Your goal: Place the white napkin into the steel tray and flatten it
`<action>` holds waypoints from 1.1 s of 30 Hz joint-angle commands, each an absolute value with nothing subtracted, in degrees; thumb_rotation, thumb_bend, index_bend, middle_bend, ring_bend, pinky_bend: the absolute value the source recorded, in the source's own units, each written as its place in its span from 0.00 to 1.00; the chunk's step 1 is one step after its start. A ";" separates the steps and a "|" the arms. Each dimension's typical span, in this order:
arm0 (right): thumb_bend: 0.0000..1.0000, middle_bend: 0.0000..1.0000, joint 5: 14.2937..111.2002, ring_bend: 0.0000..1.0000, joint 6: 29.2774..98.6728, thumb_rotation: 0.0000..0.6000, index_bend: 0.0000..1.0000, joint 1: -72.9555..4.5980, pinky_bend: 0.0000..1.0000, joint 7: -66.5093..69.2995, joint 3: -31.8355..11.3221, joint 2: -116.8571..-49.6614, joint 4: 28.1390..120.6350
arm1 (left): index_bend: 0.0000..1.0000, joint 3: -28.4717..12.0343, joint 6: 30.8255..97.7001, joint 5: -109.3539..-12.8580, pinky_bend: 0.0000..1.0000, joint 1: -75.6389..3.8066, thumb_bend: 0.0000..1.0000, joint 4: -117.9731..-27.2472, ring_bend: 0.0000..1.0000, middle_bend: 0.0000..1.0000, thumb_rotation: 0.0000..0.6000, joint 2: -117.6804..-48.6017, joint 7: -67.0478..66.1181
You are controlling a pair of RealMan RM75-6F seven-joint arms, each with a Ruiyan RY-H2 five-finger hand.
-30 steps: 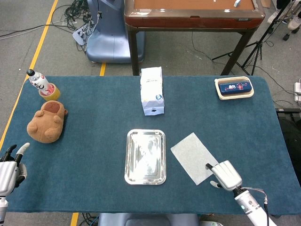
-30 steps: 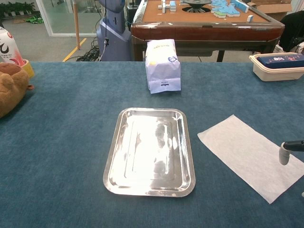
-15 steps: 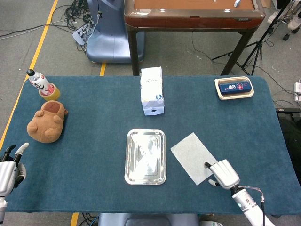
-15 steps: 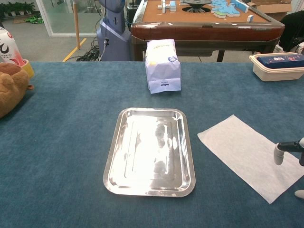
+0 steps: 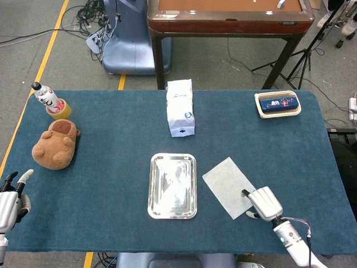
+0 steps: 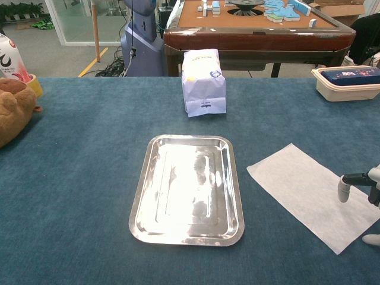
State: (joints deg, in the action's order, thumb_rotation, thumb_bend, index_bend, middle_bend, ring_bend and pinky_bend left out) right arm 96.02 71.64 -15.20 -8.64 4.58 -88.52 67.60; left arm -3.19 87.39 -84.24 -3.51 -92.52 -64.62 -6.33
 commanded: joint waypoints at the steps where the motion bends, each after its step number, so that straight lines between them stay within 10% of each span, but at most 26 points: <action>1: 0.01 1.00 95.96 1.00 71.77 1.00 0.43 -15.36 1.00 -8.29 4.47 -88.65 67.51 | 0.15 -3.22 87.40 -84.27 0.34 -3.52 0.00 -92.59 0.11 0.14 1.00 -64.59 -6.35; 19: 0.32 1.00 95.09 1.00 71.91 1.00 0.43 -15.76 1.00 -6.42 4.46 -88.66 68.31 | 0.15 -3.20 87.15 -84.09 0.34 -3.53 0.00 -92.64 0.11 0.14 1.00 -64.57 -6.56; 33: 0.33 1.00 94.44 1.00 71.79 1.00 0.44 -15.80 1.00 -6.39 4.51 -88.75 68.81 | 0.15 -3.20 86.94 -83.94 0.34 -3.55 0.00 -92.76 0.11 0.14 1.00 -64.45 -6.56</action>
State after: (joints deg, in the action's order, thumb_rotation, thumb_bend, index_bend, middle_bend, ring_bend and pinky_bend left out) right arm 94.45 71.79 -15.80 -6.40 4.51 -88.75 68.80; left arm -3.20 86.94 -83.94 -3.55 -92.76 -64.45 -6.56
